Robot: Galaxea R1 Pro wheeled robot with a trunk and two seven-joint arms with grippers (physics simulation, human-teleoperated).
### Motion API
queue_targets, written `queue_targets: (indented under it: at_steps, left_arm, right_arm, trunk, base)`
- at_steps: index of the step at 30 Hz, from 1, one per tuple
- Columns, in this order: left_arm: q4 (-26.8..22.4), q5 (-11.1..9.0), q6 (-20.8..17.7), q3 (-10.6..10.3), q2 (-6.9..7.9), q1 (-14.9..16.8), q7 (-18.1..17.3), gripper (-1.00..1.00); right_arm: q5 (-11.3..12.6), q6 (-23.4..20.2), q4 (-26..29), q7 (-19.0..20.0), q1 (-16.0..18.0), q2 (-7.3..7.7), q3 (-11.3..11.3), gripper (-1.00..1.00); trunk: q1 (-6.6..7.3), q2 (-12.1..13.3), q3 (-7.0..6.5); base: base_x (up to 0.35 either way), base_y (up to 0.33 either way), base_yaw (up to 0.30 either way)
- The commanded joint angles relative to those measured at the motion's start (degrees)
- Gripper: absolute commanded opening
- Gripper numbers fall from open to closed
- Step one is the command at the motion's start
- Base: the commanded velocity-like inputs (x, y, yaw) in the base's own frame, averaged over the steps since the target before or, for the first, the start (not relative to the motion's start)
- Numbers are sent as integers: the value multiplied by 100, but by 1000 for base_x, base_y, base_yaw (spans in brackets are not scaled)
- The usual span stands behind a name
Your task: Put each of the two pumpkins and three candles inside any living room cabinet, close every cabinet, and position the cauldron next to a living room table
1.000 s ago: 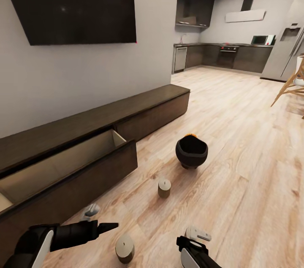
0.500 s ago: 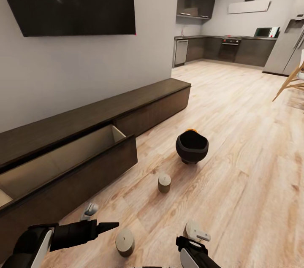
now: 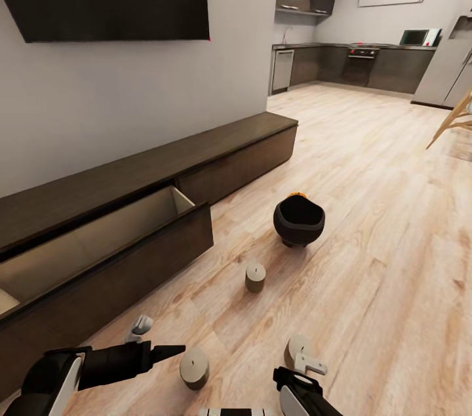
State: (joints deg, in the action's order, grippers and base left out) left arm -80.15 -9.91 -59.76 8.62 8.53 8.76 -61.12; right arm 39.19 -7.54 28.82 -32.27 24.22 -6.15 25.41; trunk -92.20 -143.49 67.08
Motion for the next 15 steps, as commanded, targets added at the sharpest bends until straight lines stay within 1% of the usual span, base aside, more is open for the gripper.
queue_targets:
  at_steps: [1, 4, 9, 12, 14, 15]
  left_arm:
    - [-1, 7, -24, 3, 0, 3, -23, 100]
    - [-1, 11, -24, -7, -7, 3, -23, 100]
    - [-1, 15, -24, -14, -14, 3, -23, 100]
    - [-1, 23, -24, -13, -17, 3, -20, 100]
    - [-1, 29, -24, -8, -12, 3, -17, 100]
    - [-1, 34, -24, -5, -8, 3, -16, 100]
  right_arm:
    - [19, -35, 10, -44, 4, 6, 36, 100]
    - [19, -36, 13, -46, 4, 8, 31, 100]
    - [16, -41, 15, -50, 4, 9, 28, 100]
    - [34, -108, 21, -79, 5, 21, 14, 100]
    - [52, -279, 32, -91, 55, 33, 7, 100]
    - [54, -481, 55, -98, 92, 37, -1, 100]
  trunk:
    - [1, -2, 5]
    - [1, -2, 5]
    - [1, -2, 5]
    - [1, -2, 5]
    - [1, -2, 5]
    - [1, -2, 5]
  base:
    - [0, 0, 0]
    - [0, -18, 0]
    - [0, -173, 0]
    - [0, -52, 0]
    - [0, -15, 0]
    - [0, -6, 0]
